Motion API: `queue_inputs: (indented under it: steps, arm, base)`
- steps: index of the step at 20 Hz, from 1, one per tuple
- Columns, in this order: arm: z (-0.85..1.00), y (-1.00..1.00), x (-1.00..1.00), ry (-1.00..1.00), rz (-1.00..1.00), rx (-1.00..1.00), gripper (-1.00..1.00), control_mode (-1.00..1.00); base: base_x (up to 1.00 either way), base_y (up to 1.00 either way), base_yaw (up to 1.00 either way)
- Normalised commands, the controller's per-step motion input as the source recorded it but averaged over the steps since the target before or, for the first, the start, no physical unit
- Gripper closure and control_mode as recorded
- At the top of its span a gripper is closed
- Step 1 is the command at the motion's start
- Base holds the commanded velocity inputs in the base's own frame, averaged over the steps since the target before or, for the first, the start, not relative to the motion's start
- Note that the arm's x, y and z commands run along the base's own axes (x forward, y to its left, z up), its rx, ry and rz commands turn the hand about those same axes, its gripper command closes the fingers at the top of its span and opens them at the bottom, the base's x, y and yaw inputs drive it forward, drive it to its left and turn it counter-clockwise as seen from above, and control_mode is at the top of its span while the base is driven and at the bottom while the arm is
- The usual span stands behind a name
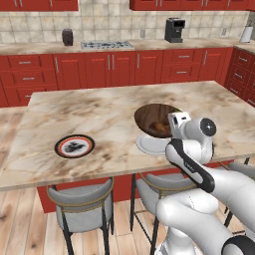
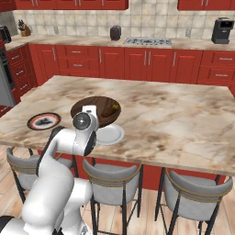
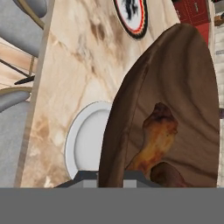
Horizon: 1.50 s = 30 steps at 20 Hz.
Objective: Pick the chicken drumstick and sweet potato from their plates and place them in the bowl. Then put the bowl in the fridge.
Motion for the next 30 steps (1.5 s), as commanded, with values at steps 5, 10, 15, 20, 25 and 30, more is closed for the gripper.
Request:
queue_inputs:
  steps: [5,10,15,20,25,30]
  arm:
    - [0.0,0.0,0.0,0.0,0.0,0.0,1.0,1.0]
    - [0.0,0.0,0.0,0.0,0.0,0.0,1.0,1.0]
    - [0.0,0.0,0.0,0.0,0.0,0.0,1.0,1.0]
    - [0.0,0.0,0.0,0.0,0.0,0.0,1.0,1.0]
    - [0.0,0.0,0.0,0.0,0.0,0.0,1.0,1.0]
    - [0.0,0.0,0.0,0.0,0.0,0.0,1.0,1.0]
  base:
    - [-0.32,0.0,0.08]
    - [-0.64,0.0,0.31]
    - [-0.56,0.02,0.57]
    - [-0.3,0.19,0.87]
    - [-0.18,0.22,0.79]
    - [0.25,0.32,0.43]
